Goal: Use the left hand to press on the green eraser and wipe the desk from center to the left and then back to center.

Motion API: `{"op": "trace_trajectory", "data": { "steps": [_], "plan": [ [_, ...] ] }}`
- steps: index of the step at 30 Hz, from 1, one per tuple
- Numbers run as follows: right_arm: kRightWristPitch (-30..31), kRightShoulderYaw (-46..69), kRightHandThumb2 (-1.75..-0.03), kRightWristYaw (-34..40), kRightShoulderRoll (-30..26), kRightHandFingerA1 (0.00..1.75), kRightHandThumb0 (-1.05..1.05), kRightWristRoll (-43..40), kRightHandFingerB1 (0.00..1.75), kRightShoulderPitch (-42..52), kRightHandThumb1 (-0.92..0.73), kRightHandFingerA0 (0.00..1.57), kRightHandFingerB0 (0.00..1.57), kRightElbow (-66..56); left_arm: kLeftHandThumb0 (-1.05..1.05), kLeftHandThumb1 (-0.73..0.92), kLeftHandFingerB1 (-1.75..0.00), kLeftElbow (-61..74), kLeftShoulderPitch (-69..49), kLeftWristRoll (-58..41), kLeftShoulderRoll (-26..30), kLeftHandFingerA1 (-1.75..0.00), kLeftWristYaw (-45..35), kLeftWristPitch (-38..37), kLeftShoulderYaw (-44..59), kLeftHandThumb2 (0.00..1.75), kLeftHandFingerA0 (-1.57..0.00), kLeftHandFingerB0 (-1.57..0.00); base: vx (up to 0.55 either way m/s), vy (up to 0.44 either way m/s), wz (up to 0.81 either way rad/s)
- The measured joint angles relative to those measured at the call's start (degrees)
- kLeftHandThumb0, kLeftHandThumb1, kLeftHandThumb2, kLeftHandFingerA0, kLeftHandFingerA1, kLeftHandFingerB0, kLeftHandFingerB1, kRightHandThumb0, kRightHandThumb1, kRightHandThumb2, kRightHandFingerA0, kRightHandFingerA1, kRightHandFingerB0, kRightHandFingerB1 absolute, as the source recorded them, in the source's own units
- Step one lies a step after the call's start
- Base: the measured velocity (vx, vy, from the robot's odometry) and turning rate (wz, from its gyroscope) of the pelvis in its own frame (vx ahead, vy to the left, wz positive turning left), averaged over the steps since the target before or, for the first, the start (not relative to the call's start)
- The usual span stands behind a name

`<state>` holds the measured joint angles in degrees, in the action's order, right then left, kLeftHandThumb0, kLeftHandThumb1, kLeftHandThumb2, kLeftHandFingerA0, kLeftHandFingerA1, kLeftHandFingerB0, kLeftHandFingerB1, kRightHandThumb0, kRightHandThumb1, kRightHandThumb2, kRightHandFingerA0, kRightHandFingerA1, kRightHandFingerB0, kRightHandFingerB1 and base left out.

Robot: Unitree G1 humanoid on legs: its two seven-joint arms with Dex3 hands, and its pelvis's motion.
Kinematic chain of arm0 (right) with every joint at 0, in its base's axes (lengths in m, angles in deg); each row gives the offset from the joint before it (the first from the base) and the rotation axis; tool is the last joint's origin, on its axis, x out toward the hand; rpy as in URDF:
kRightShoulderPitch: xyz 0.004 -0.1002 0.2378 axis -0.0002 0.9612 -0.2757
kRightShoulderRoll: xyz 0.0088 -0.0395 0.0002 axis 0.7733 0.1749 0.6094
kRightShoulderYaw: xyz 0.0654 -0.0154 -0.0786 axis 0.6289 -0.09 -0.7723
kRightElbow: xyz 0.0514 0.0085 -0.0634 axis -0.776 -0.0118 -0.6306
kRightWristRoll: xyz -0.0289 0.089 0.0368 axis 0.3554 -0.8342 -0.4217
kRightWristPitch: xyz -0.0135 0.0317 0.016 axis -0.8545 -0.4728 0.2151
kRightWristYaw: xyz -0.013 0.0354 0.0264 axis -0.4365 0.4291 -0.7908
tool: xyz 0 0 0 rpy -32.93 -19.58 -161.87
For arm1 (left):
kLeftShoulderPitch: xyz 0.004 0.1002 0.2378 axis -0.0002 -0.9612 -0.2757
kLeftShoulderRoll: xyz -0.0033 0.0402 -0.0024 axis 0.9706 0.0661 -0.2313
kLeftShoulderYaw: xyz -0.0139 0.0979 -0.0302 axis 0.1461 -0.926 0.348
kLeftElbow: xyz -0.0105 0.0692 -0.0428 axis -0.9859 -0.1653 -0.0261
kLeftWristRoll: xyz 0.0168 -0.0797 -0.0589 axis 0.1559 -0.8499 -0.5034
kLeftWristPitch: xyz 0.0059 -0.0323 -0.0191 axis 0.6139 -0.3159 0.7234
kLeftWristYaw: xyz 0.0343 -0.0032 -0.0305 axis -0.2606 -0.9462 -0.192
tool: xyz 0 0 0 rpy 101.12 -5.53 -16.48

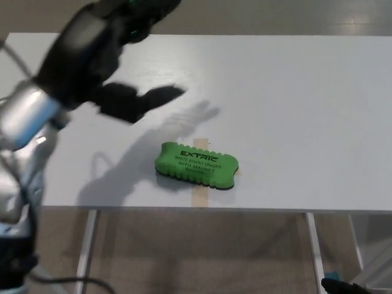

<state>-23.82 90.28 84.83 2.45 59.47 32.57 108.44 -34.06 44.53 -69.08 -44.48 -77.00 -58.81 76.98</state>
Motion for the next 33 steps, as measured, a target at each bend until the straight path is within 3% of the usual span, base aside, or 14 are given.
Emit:
{"op": "trace_trajectory", "data": {
  "steps": [1, 2, 3, 4, 7, 8, 10, 11, 19, 25, 26, 31, 32, 33],
  "plan": [
    [0.0, 0.0, -0.59, 0.0, 0.0, 0.59, -0.32, 0.0, 0.53, 0.0, -0.63, 0.8, 0.74, 0.0, -0.52, 0.4, -0.38, 1.4, -1.4, -0.8, 0.8, -0.4, -0.5, 0.4, 0.7, 0.66, -0.29, -0.16, 0.0, 0.0, 0.0],
    [0.0, 0.1, -0.59, 0.0, 0.0, 0.59, -0.33, 0.0, 0.53, 0.0, -0.63, 0.8, 0.74, 0.0, -0.39, 0.52, -0.33, 2.8, -2.9, -1.7, 1.7, -0.38, -1.1, 0.8, 1.4, 0.56, -0.48, -0.24, 0.0, 0.0, 0.0],
    [0.0, 0.1, -0.59, -0.1, 0.0, 0.59, -0.33, 0.0, 0.53, 0.0, -0.63, 0.8, 0.74, 0.0, -0.39, 0.52, -0.33, 4.3, -4.7, -2.7, 2.5, -0.38, -1.7, 1.2, 2.3, 0.56, -0.48, -0.24, 0.0, 0.0, 0.0],
    [0.0, 0.1, -0.59, -0.1, 0.0, 0.58, -0.32, 0.0, 0.53, 0.0, -0.63, 0.8, 0.74, 0.0, -0.37, 0.57, -0.33, 5.6, -6.1, -3.4, 3.0, -0.42, -2.1, 1.5, 3.1, 0.57, -0.58, -0.3, 0.0, 0.0, 0.0],
    [0.0, 0.2, -0.59, -0.1, 0.0, 0.6, -0.33, 0.0, 0.53, 0.0, -0.63, 0.82, 0.74, 0.1, -0.36, 0.58, -0.33, 9.5, -12.0, -6.2, 4.5, -0.43, -3.4, 2.3, 5.9, 0.57, -0.63, -0.34, 0.0, 0.0, 0.0],
    [0.0, 0.2, -0.59, -0.1, 0.0, 0.6, -0.33, 0.0, 0.53, 0.0, -0.63, 0.83, 0.74, 0.1, -0.42, 0.51, -0.42, 10.5, -13.7, -6.9, 4.7, -0.54, -3.8, 2.5, 6.8, 0.72, -0.66, -0.36, 0.0, 0.0, 0.0],
    [0.0, 0.2, -0.59, -0.1, 0.0, 0.6, -0.33, 0.0, 0.53, 0.1, -0.63, 0.83, 0.74, 0.1, -0.42, 0.51, -0.42, 13.9, -19.9, -9.4, 5.4, -0.54, -5.2, 3.2, 9.9, 0.72, -0.66, -0.36, 0.0, 0.0, 0.0],
    [0.0, 0.2, -0.59, -0.1, 0.0, 0.59, -0.34, 0.0, 0.53, 0.2, -0.62, 0.83, 0.75, 0.2, -0.36, 0.59, -0.35, 14.7, -21.9, -10.3, 5.5, -0.47, -5.7, 3.3, 10.9, 0.57, -0.76, -0.46, 0.0, 0.0, 0.0],
    [0.1, -0.2, -0.59, 0.1, 0.0, 0.58, -0.33, 0.1, 0.52, 1.3, -0.63, 0.83, 0.74, 0.8, -0.37, 0.57, -0.38, 18.4, -40.0, -17.0, 6.1, -0.48, -12.2, 4.4, 20.0, 0.57, -0.82, -0.56, 0.0, 0.0, 0.0],
    [0.6, -0.7, -0.59, 0.4, -0.2, 0.58, -0.33, 0.2, 0.52, 3.2, -0.63, 0.83, 0.74, 1.7, -0.41, 0.58, -0.38, 16.6, -54.4, -19.2, 6.3, -0.45, -17.7, 4.8, 22.5, 0.58, -0.79, -0.59, 0.0, 0.0, 0.0],
    [0.6, -0.7, -0.59, 0.4, -0.2, 0.59, -0.35, 0.2, 0.52, 3.2, -0.63, 0.83, 0.73, 1.7, -0.43, 0.58, -0.37, 16.6, -54.4, -19.2, 6.3, -0.41, -17.7, 4.8, 22.5, 0.58, -0.67, -0.53, 0.0, 0.0, 0.0],
    [1.2, -1.0, -0.6, 0.5, -0.3, 0.6, -0.36, 0.2, 0.51, 4.4, -0.64, 0.82, 0.72, 2.0, -0.45, 0.57, -0.36, 5.3, -57.8, -15.5, 5.3, -0.4, -17.4, 2.4, 19.0, 0.58, -0.62, -0.5, 0.0, 0.0, 0.0],
    [1.2, -1.0, -0.59, 0.5, -0.3, 0.59, -0.35, 0.2, 0.5, 4.5, -0.64, 0.82, 0.71, 2.0, -0.52, 0.47, -0.47, 3.0, -57.5, -14.7, 5.1, -0.51, -16.8, 1.9, 18.3, 0.77, -0.51, -0.41, 0.0, 0.0, 0.0],
    [1.2, -1.0, -0.59, 0.5, -0.3, 0.59, -0.35, 0.1, 0.5, 4.6, -0.64, 0.82, 0.71, 2.0, -0.52, 0.47, -0.47, 1.0, -57.1, -14.0, 4.8, -0.51, -16.2, 1.6, 17.7, 0.77, -0.51, -0.41, 0.0, 0.0, 0.0]
  ]
}}
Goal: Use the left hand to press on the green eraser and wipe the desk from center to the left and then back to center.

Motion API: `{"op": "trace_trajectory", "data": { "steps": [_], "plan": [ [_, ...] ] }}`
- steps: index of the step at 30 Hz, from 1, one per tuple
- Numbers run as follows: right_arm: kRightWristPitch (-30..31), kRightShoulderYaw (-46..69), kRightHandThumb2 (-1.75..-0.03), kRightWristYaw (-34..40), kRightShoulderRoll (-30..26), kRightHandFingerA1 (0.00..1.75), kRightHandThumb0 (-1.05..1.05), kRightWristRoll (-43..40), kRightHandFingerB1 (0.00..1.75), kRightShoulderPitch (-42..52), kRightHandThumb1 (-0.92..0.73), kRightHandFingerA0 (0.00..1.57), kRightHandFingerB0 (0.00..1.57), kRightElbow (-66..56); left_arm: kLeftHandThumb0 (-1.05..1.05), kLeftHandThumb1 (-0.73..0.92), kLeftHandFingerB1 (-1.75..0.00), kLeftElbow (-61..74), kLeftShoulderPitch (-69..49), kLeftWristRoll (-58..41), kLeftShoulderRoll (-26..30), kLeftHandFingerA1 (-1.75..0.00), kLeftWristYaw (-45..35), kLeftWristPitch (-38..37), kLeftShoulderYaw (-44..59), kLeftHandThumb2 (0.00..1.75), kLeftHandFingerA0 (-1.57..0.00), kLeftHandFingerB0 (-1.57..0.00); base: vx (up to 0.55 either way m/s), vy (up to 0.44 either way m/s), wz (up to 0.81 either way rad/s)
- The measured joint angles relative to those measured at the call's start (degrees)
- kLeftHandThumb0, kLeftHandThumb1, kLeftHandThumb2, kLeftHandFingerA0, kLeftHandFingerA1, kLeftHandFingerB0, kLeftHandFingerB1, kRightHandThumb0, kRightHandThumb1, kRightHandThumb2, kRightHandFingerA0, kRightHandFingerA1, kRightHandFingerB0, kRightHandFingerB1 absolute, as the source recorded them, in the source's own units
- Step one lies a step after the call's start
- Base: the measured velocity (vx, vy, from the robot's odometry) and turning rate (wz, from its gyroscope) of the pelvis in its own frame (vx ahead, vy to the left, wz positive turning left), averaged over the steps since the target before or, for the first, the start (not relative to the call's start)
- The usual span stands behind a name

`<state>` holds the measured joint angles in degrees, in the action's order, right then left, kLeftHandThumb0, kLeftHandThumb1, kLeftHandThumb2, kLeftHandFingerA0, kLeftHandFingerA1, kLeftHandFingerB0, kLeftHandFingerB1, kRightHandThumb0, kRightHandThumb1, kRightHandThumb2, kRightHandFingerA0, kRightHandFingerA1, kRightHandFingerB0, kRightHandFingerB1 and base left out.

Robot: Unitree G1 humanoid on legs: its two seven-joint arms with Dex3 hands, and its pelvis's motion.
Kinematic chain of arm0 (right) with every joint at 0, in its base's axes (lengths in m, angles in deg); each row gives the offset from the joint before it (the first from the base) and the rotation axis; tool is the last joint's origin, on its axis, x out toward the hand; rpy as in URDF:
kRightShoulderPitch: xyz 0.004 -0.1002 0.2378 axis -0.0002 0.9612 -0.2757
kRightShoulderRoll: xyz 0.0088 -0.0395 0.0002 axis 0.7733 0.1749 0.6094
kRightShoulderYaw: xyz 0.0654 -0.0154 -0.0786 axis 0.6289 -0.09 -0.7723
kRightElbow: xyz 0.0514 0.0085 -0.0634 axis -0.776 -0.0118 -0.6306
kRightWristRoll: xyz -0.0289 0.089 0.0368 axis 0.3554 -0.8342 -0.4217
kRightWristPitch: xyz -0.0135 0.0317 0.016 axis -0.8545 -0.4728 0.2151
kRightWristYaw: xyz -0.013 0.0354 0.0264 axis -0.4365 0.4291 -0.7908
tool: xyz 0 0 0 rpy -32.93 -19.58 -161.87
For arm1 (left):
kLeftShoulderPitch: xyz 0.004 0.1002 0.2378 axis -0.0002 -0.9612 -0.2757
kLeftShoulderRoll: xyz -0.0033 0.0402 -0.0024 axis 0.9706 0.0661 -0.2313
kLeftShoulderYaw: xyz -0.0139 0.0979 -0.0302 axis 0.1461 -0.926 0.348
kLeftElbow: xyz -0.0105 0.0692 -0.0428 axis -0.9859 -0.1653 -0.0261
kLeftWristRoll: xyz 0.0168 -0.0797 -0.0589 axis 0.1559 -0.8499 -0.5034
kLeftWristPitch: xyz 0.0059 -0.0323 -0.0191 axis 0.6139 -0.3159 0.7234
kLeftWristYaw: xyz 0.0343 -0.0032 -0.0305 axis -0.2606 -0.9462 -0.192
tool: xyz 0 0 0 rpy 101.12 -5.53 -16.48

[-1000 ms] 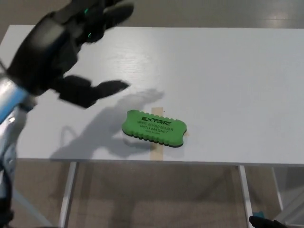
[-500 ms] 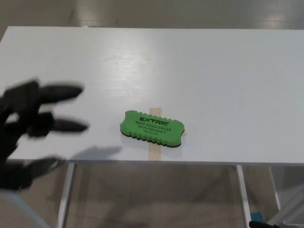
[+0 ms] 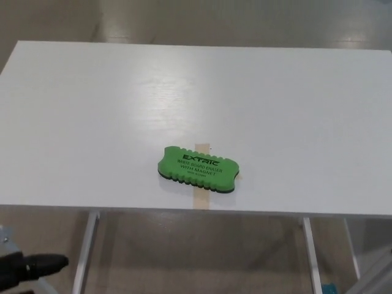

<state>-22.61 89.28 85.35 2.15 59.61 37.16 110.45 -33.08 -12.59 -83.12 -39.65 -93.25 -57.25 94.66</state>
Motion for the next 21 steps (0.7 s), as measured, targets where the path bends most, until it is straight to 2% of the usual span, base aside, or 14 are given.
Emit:
{"op": "trace_trajectory", "data": {
  "steps": [1, 2, 4, 5, 7, 8, 10, 11, 13, 14, 18, 19, 21],
  "plan": [
    [0.0, 0.0, -0.59, 0.0, 0.0, 0.59, -0.35, 0.0, 0.5, 0.1, -0.64, 0.82, 0.71, 0.0, -0.52, 0.47, -0.47, -2.8, 0.6, 0.9, -0.4, -0.51, 0.9, -0.5, -0.9, 0.77, -0.51, -0.41, 0.0, 0.0, 0.0],
    [0.1, -0.1, -0.59, 0.0, 0.0, 0.59, -0.35, 0.0, 0.5, 0.2, -0.64, 0.82, 0.71, 0.0, -0.48, 0.57, -0.35, -4.9, 1.1, 1.6, -0.6, -0.38, 1.5, -1.0, -1.5, 0.57, -0.54, -0.46, 0.0, 0.0, 0.0],
    [0.2, -0.2, -0.59, 0.0, 0.0, 0.59, -0.35, 0.0, 0.5, 0.2, -0.64, 0.82, 0.71, 0.0, -0.48, 0.57, -0.35, -9.2, 2.1, 3.1, -1.1, -0.38, 2.9, -1.6, -2.8, 0.57, -0.54, -0.46, 0.0, 0.0, 0.0],
    [0.2, -0.3, -0.59, 0.0, 0.0, 0.6, -0.35, 0.0, 0.5, 0.2, -0.64, 0.82, 0.71, 0.0, -0.54, 0.46, -0.46, -11.5, 2.9, 3.9, -1.4, -0.52, 3.8, -1.9, -3.5, 0.78, -0.51, -0.37, 0.0, 0.0, 0.0],
    [0.2, -0.5, -0.59, 0.0, 0.0, 0.6, -0.35, 0.0, 0.5, 0.2, -0.64, 0.82, 0.71, 0.0, -0.54, 0.46, -0.46, -16.4, 4.8, 5.4, -1.8, -0.52, 5.5, -2.1, -4.9, 0.78, -0.51, -0.37, 0.0, 0.0, 0.0],
    [0.2, -0.5, -0.59, 0.0, 0.0, 0.61, -0.34, 0.0, 0.51, 0.2, -0.64, 0.83, 0.72, 0.0, -0.46, 0.55, -0.33, -17.6, 5.3, 5.7, -1.9, -0.41, 5.9, -2.1, -5.3, 0.57, -0.6, -0.41, 0.0, 0.0, 0.0],
    [0.3, -0.6, -0.59, 0.0, 0.0, 0.61, -0.34, 0.0, 0.51, 0.0, -0.64, 0.83, 0.72, 0.0, -0.46, 0.55, -0.33, -23.6, 8.3, 7.5, -2.6, -0.41, 8.2, -2.1, -6.9, 0.57, -0.6, -0.41, 0.0, 0.0, 0.0],
    [0.3, -0.6, -0.59, 0.0, -0.1, 0.6, -0.32, 0.0, 0.52, -0.1, -0.63, 0.83, 0.74, -0.1, -0.54, 0.45, -0.46, -26.1, 9.7, 8.1, -2.8, -0.54, 9.2, -2.1, -7.6, 0.78, -0.51, -0.35, 0.0, 0.0, 0.0],
    [0.3, -0.7, -0.59, 0.0, -0.1, 0.6, -0.32, 0.0, 0.52, -0.4, -0.63, 0.83, 0.74, -0.1, -0.54, 0.45, -0.46, -31.4, 12.6, 9.6, -3.0, -0.54, 11.3, -1.8, -8.7, 0.78, -0.51, -0.35, 0.0, 0.0, 0.0],
    [0.3, -0.7, -0.59, 0.0, -0.2, 0.6, -0.32, 0.0, 0.53, -0.7, -0.62, 0.81, 0.74, -0.1, -0.44, 0.54, -0.33, -34.8, 14.3, 10.3, -3.1, -0.42, 12.6, -1.7, -9.2, 0.57, -0.55, -0.4, 0.0, 0.0, 0.0],
    [0.3, -0.8, -0.59, 0.0, -0.4, 0.62, -0.32, -0.1, 0.52, -1.1, -0.62, 0.81, 0.72, -0.1, -0.42, 0.52, -0.33, -41.7, 18.1, 11.7, -3.4, -0.42, 15.5, -1.4, -9.9, 0.56, -0.55, -0.41, 0.0, 0.0, 0.0],
    [0.3, -0.8, -0.59, 0.0, -0.5, 0.6, -0.31, -0.1, 0.53, -1.2, -0.62, 0.8, 0.73, -0.2, -0.5, 0.4, -0.47, -43.0, 18.7, 12.0, -3.4, -0.55, 16.1, -1.4, -10.0, 0.75, -0.51, -0.37, 0.0, 0.0, 0.0],
    [0.3, -0.7, -0.59, -0.1, -0.7, 0.6, -0.31, -0.1, 0.53, -1.5, -0.62, 0.8, 0.73, -0.2, -0.5, 0.4, -0.47, -48.2, 21.3, 12.5, -3.7, -0.55, 18.1, -1.3, -10.0, 0.75, -0.51, -0.37, 0.0, 0.0, 0.0]
  ]
}}
